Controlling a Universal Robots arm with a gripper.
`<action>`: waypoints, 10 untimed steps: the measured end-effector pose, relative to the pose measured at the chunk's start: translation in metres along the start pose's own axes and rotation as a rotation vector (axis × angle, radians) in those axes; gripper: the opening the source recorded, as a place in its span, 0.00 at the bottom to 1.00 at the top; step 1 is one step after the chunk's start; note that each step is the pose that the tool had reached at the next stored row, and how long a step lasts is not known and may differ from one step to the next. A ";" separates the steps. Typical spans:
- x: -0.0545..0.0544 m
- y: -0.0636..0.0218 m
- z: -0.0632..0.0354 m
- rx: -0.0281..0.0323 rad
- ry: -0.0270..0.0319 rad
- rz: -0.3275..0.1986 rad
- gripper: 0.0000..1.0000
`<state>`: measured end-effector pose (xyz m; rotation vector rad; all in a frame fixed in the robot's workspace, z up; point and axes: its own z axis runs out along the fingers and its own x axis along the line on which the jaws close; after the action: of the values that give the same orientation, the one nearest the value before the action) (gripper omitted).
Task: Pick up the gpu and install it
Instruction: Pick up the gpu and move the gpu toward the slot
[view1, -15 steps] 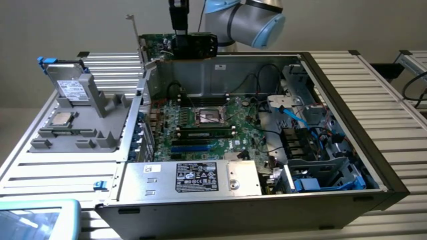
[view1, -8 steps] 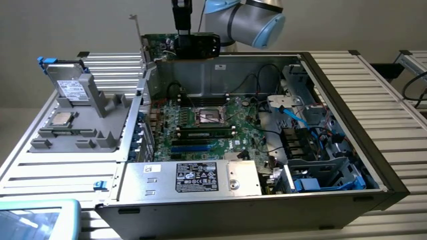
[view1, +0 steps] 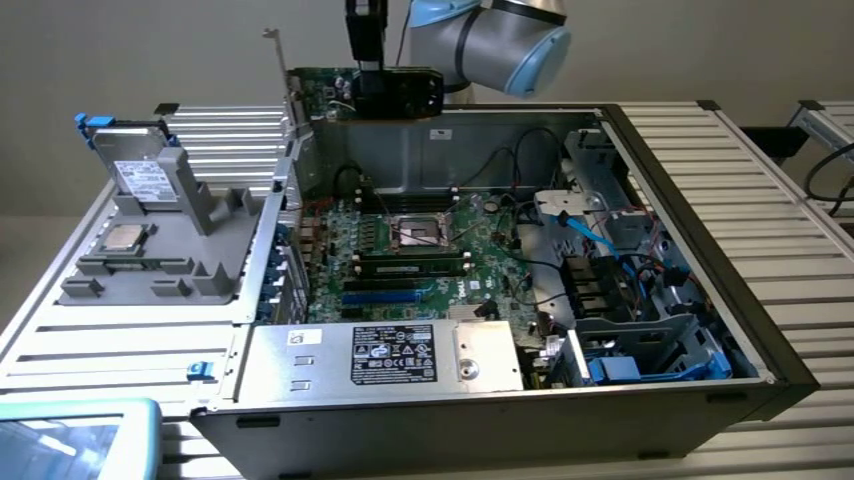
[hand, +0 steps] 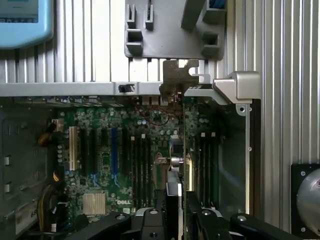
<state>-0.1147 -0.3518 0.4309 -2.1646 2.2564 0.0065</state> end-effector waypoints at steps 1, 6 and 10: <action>0.000 -0.0013 0.0001 0.0000 0.0001 0.003 0.27; 0.000 -0.0032 0.0002 0.0002 -0.0001 0.004 0.27; -0.001 -0.0119 0.0003 0.0002 0.0000 0.005 0.27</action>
<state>-0.1028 -0.3518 0.4307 -2.1593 2.2613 0.0064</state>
